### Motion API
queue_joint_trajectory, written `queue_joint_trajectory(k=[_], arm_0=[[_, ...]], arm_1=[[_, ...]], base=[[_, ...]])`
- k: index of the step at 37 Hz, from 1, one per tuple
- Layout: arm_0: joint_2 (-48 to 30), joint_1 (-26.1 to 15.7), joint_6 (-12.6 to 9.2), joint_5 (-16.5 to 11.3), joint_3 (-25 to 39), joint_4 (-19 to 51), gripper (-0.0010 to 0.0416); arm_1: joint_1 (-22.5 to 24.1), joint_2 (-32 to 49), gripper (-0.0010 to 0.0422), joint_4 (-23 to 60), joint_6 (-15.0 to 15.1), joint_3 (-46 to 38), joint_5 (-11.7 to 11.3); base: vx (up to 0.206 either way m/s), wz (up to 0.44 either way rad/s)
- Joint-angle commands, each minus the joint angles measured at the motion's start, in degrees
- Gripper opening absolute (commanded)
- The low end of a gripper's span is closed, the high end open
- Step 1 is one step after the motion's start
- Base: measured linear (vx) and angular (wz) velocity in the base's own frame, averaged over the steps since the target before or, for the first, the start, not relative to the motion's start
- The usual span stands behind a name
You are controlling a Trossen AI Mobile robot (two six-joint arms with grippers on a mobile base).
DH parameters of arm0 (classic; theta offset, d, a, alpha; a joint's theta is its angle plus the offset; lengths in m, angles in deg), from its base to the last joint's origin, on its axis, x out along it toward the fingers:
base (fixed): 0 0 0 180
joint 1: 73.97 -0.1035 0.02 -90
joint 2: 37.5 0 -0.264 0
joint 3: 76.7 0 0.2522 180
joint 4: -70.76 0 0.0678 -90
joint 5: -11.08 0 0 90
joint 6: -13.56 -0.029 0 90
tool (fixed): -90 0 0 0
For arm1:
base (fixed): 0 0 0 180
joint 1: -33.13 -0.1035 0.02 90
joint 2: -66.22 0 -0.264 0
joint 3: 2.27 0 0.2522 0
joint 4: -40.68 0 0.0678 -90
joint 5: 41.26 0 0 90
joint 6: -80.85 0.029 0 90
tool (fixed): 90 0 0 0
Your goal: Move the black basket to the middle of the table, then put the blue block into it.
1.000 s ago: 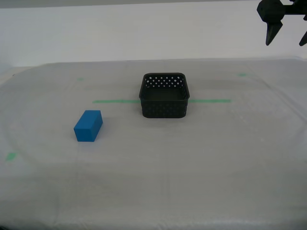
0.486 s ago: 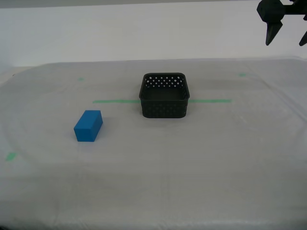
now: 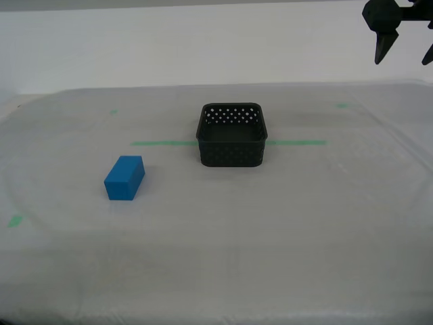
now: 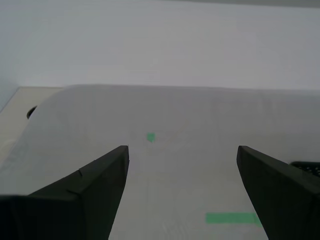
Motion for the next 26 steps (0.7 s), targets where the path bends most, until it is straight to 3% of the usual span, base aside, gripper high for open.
queue_joint_trajectory(k=[1, 13, 26], arm_0=[[0.0, 0.0, 0.0, 0.2, 0.1, -0.1, 0.0399], [0.0, 0.0, 0.0, 0.2, 0.1, -0.1, 0.0399], [0.0, 0.0, 0.0, 0.2, 0.1, -0.1, 0.0399]], arm_1=[[0.4, 0.0, 0.0322, 3.7, 0.0, -1.3, 0.2], [2.1, 0.0, 0.0404, 12.6, -4.0, -2.3, 0.4], [4.7, 0.1, 0.0399, 22.3, -7.0, -3.8, 0.4]], base=[[0.000, 0.000], [0.000, 0.000], [0.000, 0.000]])
